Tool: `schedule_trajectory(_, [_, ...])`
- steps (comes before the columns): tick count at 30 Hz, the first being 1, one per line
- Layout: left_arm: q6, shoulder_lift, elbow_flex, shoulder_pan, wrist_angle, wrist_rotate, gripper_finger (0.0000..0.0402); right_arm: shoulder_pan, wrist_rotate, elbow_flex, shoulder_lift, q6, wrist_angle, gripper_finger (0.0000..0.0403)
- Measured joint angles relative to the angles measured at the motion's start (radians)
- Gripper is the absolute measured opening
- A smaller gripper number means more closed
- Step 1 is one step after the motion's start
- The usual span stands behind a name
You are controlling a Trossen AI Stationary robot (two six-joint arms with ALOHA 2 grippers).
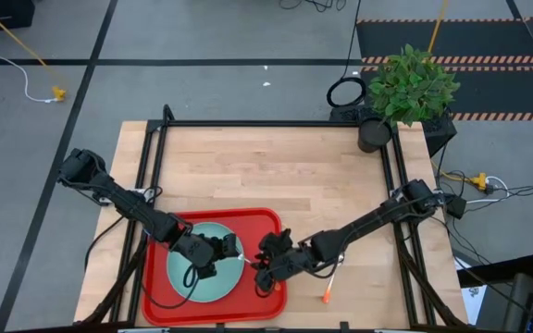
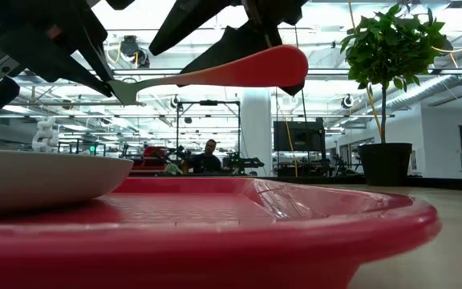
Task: Pick and place plate/cup/fork/spoon on tray
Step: Put the orange fork on the tray
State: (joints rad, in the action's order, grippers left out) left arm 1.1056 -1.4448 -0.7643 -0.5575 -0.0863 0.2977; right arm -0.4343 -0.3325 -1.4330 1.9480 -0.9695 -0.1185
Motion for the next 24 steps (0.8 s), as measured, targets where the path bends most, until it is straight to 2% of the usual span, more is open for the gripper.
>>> schedule_trajectory(11, [0.035,-0.001,0.0,0.001,0.004,0.0,0.001,0.026,0.096,0.001,0.048,0.014,0.038,0.0123])
schedule_trajectory(17, [0.042,-0.001,0.0,-0.002,0.0,0.0,0.0008,0.032,0.095,0.001,0.048,0.021,0.045,0.0121])
schedule_trajectory(24, [0.045,-0.001,0.0,-0.001,-0.002,0.002,0.0013,0.034,0.102,0.001,0.048,0.021,0.047,0.0075])
